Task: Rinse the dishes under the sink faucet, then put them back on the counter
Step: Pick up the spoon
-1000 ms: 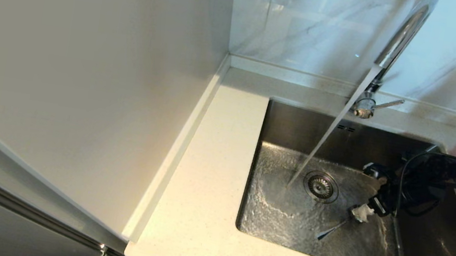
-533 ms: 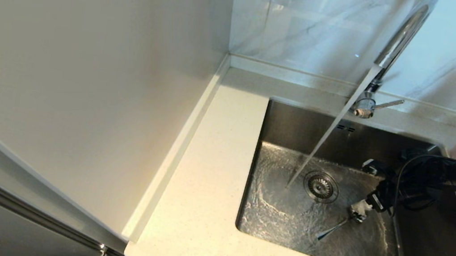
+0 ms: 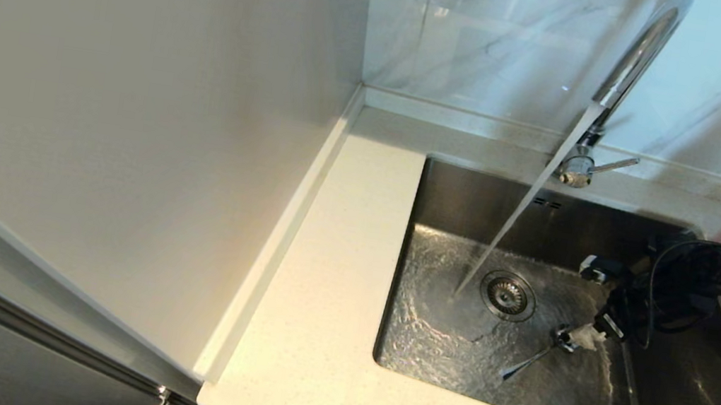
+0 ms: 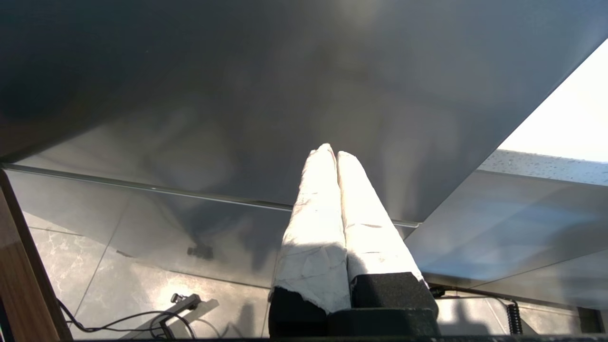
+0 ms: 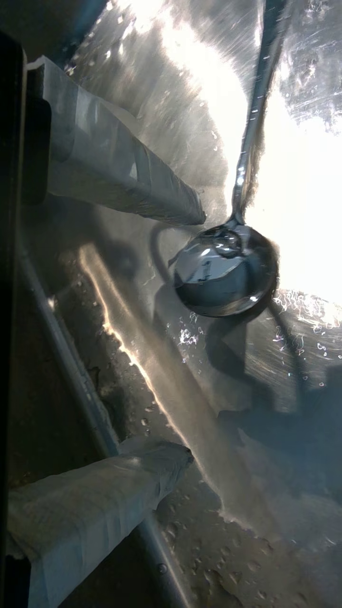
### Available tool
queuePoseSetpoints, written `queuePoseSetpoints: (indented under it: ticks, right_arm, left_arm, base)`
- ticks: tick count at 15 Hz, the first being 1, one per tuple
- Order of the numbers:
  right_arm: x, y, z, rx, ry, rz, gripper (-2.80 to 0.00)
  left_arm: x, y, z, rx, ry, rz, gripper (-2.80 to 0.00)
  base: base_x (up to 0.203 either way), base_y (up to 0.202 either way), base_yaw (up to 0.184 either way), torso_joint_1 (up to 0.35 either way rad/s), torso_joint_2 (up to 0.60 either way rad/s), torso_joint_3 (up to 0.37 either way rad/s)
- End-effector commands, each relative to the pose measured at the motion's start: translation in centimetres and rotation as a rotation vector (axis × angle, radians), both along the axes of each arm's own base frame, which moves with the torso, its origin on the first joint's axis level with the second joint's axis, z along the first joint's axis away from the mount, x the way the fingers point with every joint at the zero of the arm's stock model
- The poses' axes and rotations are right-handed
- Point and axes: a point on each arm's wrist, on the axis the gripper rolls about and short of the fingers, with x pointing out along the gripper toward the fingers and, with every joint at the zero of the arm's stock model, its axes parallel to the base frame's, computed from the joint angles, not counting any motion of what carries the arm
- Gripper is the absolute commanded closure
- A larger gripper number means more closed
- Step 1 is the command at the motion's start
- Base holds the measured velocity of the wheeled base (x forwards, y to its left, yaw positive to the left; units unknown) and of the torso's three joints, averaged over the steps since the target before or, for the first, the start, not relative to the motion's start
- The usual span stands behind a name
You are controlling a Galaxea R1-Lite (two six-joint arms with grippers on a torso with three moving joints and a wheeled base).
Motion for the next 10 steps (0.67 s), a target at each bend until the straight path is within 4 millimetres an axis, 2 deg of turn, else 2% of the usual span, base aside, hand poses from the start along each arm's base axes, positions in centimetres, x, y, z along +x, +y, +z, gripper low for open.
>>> queuePoseSetpoints:
  ticks: [1,10]
  right_arm:
    - [-0.33,-0.12,0.49,-0.015,-0.005,0.018,-2.80]
    - [-0.81,-0.02,-0.45,-0.067,-0.037,0.005,-2.80]
  left_arm:
    - [0.00,0.00,0.00,0.000,0.000,-0.001,0.00]
    - [0.00,0.00,0.00,0.000,0.000,0.000,0.00]
  base:
    - [0.000,0.000,0.000,0.000,0.00,0.000]
    - [0.000,0.000,0.000,0.000,0.00,0.000]
